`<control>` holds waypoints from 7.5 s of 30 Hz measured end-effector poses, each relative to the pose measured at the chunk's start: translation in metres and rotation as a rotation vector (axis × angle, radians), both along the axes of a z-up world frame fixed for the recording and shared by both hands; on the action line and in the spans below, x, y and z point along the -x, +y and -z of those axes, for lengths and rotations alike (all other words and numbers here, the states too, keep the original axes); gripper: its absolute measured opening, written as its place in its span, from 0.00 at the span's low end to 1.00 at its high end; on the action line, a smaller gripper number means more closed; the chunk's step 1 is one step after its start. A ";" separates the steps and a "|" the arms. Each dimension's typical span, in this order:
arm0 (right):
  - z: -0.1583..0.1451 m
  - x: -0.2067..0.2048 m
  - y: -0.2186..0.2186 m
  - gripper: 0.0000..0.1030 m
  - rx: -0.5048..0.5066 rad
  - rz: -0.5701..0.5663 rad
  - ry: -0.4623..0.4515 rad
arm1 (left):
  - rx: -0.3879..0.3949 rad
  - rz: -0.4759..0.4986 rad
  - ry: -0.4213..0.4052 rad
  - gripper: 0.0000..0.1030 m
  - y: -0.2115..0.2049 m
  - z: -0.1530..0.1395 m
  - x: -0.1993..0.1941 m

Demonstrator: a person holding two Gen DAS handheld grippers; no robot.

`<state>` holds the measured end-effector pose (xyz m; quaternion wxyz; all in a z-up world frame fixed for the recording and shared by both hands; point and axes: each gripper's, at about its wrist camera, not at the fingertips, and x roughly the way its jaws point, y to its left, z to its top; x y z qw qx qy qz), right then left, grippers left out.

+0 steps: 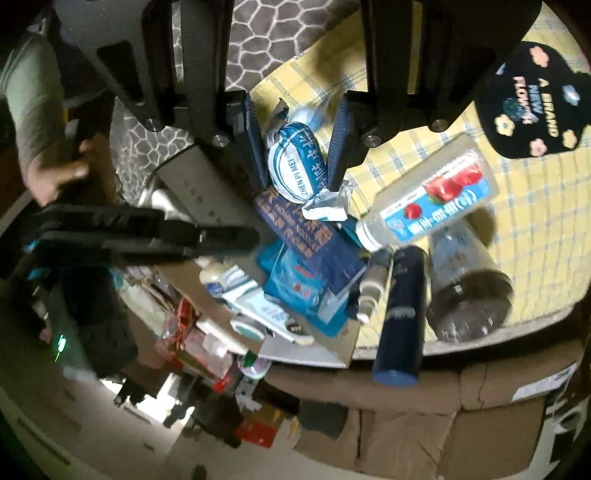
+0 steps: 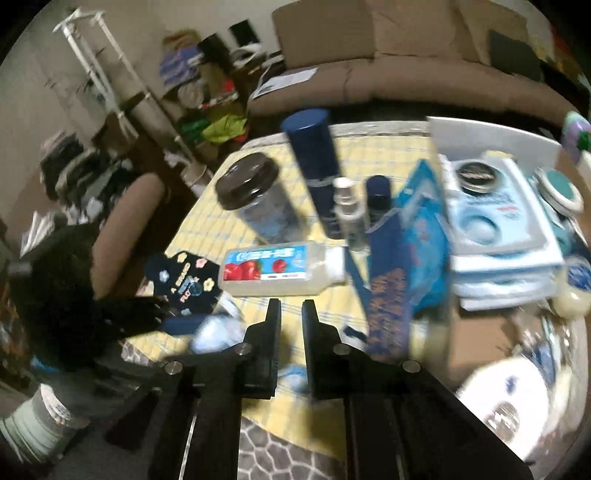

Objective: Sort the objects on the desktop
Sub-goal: 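Carry the wrapped candy over the cardboard box with the left gripper, then lower the wrapped candy into the box and open the left gripper, then move both grippers back over the table toward the apple juice bottle, then close the right gripper around the apple juice bottle, then lift the apple juice bottle with the right gripper and carry it over the box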

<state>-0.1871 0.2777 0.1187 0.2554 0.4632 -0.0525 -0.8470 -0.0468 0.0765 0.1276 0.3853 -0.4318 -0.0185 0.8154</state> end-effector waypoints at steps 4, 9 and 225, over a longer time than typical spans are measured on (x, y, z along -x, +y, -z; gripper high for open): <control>0.012 -0.001 -0.014 0.13 -0.054 -0.031 -0.006 | 0.022 -0.041 0.001 0.29 -0.023 -0.008 -0.003; 0.045 -0.013 -0.061 0.29 -0.181 -0.241 -0.031 | 0.041 -0.090 -0.024 0.29 -0.054 0.003 -0.009; 0.102 0.028 -0.065 0.66 0.172 -0.012 -0.315 | -0.204 0.010 -0.433 1.00 -0.079 0.112 0.044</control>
